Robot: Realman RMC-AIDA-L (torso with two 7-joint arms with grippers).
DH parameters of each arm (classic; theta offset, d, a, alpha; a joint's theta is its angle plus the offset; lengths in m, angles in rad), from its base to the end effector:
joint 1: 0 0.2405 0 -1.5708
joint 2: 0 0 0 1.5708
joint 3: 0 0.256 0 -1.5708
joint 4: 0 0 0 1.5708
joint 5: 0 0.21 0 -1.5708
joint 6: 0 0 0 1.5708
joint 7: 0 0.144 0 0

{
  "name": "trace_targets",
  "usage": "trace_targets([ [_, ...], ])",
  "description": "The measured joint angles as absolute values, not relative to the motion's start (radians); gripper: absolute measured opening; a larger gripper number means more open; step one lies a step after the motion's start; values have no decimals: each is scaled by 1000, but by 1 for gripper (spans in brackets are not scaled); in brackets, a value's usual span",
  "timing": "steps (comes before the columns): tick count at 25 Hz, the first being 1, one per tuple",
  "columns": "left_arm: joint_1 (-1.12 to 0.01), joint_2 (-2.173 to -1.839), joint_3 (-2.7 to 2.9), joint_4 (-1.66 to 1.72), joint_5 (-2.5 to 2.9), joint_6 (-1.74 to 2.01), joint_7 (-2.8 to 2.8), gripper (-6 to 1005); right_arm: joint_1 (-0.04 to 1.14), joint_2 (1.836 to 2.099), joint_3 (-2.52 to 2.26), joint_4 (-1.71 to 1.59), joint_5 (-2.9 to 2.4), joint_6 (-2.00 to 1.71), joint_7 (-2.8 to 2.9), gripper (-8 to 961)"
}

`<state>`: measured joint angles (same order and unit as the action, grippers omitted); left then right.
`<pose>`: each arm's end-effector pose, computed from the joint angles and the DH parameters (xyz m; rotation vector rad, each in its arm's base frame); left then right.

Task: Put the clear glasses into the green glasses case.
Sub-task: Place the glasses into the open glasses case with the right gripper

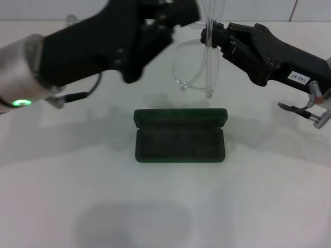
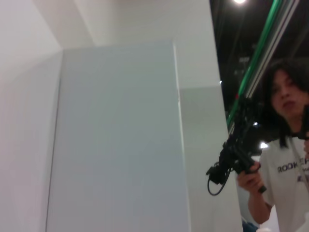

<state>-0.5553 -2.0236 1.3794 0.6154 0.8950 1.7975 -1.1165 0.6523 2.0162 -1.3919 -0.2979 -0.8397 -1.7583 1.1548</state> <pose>-0.1389 0.3120 0.0204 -2.5636 0.0563 -1.7292 0.1651 0.3281 -0.0037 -2.5479 0.3813 1.6882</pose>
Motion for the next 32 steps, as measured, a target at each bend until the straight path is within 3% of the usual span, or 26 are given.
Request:
trace_targets([
  [7, -460, -1962, 1280, 631, 963, 1856, -1213, 36, 620, 2006, -1393, -405, -885, -1705, 1134, 73],
  [13, -371, -1910, 1168, 632, 1121, 1858, -1260, 37, 488, 2000, -1392, -801, -1085, -1600, 1305, 73],
  [19, -321, -1891, 1042, 637, 1257, 1868, -1271, 37, 374, 2007, -1344, -1256, -1391, -1541, 1581, 73],
  [23, -292, -1883, 1001, 669, 1324, 1875, -1275, 37, 366, 2008, -1316, -1430, -1543, -1556, 1730, 73],
  [32, -282, -1880, 921, 683, 1408, 1883, -1246, 37, 493, 2012, -1324, -1686, -1980, -1680, 2037, 73],
])
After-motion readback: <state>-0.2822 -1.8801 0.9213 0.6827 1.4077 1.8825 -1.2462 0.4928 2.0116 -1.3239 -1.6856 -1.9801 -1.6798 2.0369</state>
